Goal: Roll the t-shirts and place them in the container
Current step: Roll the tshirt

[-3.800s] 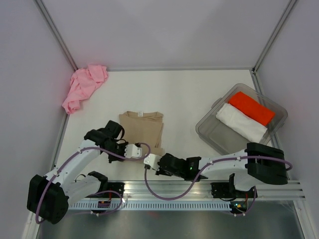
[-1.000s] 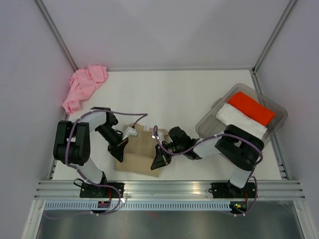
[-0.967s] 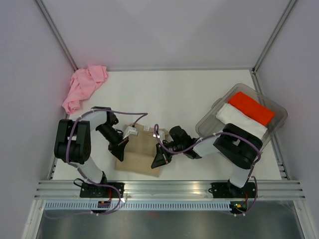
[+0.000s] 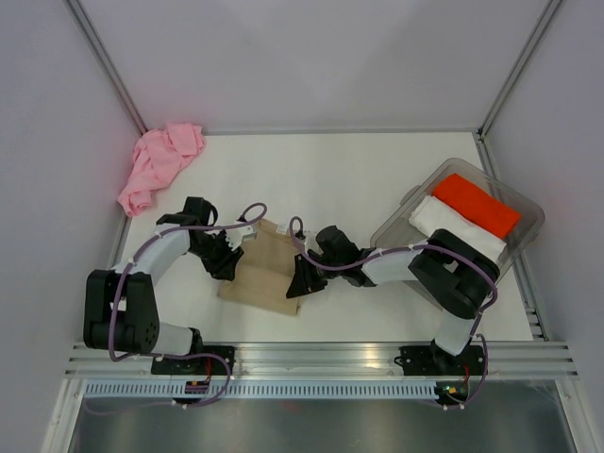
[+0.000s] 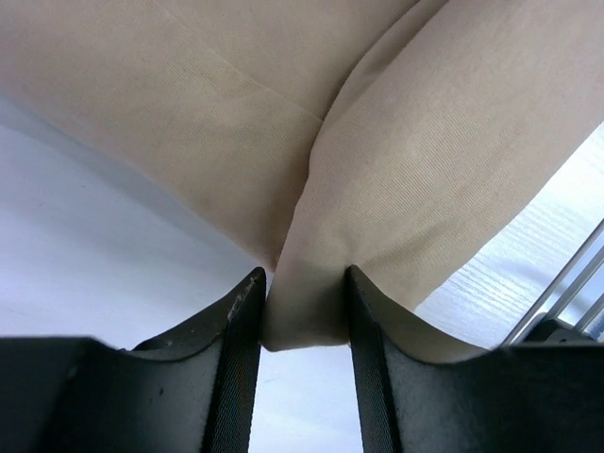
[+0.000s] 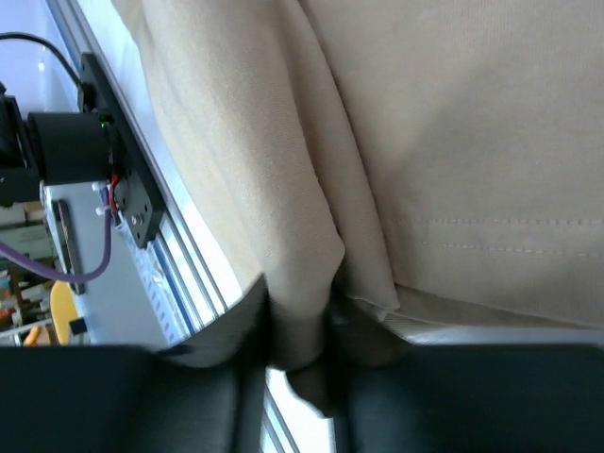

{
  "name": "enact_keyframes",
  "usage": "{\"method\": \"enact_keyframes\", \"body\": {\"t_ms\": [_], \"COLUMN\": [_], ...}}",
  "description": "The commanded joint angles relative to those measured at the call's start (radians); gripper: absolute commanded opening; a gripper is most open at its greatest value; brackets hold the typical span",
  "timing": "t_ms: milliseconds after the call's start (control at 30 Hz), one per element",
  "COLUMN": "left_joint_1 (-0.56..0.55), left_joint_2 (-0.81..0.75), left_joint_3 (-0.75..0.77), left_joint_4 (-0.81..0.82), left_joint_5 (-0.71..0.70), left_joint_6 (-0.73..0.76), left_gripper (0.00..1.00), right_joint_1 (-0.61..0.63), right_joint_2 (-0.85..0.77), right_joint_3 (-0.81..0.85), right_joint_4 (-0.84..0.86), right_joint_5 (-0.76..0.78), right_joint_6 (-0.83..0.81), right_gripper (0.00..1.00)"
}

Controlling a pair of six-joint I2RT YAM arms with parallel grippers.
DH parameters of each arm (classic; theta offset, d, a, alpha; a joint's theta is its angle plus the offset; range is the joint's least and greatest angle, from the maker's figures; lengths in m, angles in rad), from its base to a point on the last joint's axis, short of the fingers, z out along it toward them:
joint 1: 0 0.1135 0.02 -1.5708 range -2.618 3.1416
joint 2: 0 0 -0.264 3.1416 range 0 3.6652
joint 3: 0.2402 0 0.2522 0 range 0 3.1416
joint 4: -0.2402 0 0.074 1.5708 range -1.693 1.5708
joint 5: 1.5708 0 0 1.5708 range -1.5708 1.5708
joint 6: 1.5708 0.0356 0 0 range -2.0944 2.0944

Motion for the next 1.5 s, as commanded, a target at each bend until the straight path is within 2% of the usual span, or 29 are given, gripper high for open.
{"method": "enact_keyframes", "body": {"t_ms": [0, 33, 100, 133, 167, 200, 267, 300, 333, 367, 467, 567, 667, 700, 767, 800, 933, 1067, 1100, 1200, 1333, 1467], "left_joint_1": [0.006, 0.006, 0.008, 0.008, 0.008, 0.009, 0.018, 0.028, 0.046, 0.051, 0.051, 0.051, 0.048, 0.043, 0.008, -0.004, -0.076, -0.199, -0.230, -0.343, -0.368, -0.370], "left_joint_2": [-0.046, -0.044, -0.030, -0.023, -0.010, -0.006, -0.004, -0.025, -0.041, -0.055, -0.059, -0.056, -0.131, -0.156, -0.200, -0.204, -0.274, -0.501, -0.591, -0.725, -0.722, -0.653], "left_joint_3": [0.033, 0.034, 0.038, 0.038, 0.036, 0.036, 0.036, 0.033, 0.025, 0.010, 0.031, 0.106, 0.156, 0.160, 0.134, 0.124, 0.032, -0.108, -0.139, -0.255, -0.350, -0.404], "left_joint_4": [0.048, 0.050, 0.053, 0.053, 0.056, 0.065, 0.109, 0.132, 0.166, 0.253, 0.321, 0.299, 0.230, 0.179, 0.121, 0.099, 0.077, 0.084, 0.087, 0.093, 0.125, 0.261], "left_joint_5": [0.033, 0.042, 0.037, 0.034, 0.033, 0.030, 0.017, 0.020, 0.016, 0.005, -0.044, -0.099, -0.078, -0.049, -0.053, -0.079, -0.101, -0.038, -0.049, -0.102, -0.170, -0.259], "left_joint_6": [-0.038, -0.045, -0.049, -0.049, -0.054, -0.058, -0.092, -0.123, -0.140, -0.156, -0.178, -0.161, -0.036, 0.069, 0.189, 0.281, 0.454, 0.581, 0.625, 0.687, 0.708, 0.722], "left_gripper": [0.44, 0.44, 0.37, 0.32, 0.21, 0.16, 0.10, 0.10, 0.14, 0.25, 0.29, 0.36, 0.45, 0.47, 0.51, 0.57, 0.80, 0.87, 0.89, 0.93, 0.93, 0.92], "right_joint_1": [-0.003, -0.003, -0.004, -0.007, -0.009, -0.010, -0.016, -0.018, -0.021, -0.021, -0.023, -0.022, -0.024, -0.026, -0.035, -0.038, -0.065, -0.076, -0.078, -0.078, -0.079, -0.079], "right_joint_2": [-0.034, -0.029, -0.028, -0.026, -0.026, -0.026, -0.019, -0.016, -0.010, -0.009, -0.002, -0.005, -0.012, -0.014, -0.022, -0.023, 0.004, 0.015, 0.009, -0.002, -0.013, -0.008], "right_joint_3": [-0.019, -0.019, -0.019, -0.019, -0.019, -0.017, -0.014, -0.013, -0.011, -0.008, 0.003, 0.000, -0.011, -0.023, -0.043, -0.061, -0.083, -0.098, -0.098, -0.095, -0.092, -0.074], "right_joint_4": [-0.023, -0.023, -0.020, -0.020, -0.018, -0.015, -0.015, -0.011, -0.011, -0.014, -0.028, -0.029, -0.003, 0.024, 0.070, 0.112, 0.196, 0.267, 0.258, 0.264, 0.258, 0.227], "right_joint_5": [0.082, 0.082, 0.082, 0.082, 0.080, 0.079, 0.071, 0.067, 0.063, 0.065, 0.053, 0.057, 0.062, 0.062, 0.053, 0.051, 0.008, -0.013, -0.003, -0.004, 0.001, -0.002], "right_joint_6": [-0.019, -0.019, -0.016, -0.013, -0.011, -0.008, -0.002, 0.003, 0.003, 0.001, -0.005, 0.007, 0.035, 0.046, 0.075, 0.116, 0.217, 0.274, 0.276, 0.280, 0.279, 0.267], "right_gripper": [0.25, 0.11, 0.00, 0.00, 0.00, 0.00, 0.00, 0.00, 0.00, 0.00, 0.00, 0.03, 0.06, 0.06, 0.03, 0.02, 0.00, 0.00, 0.00, 0.00, 0.00, 0.00]}}
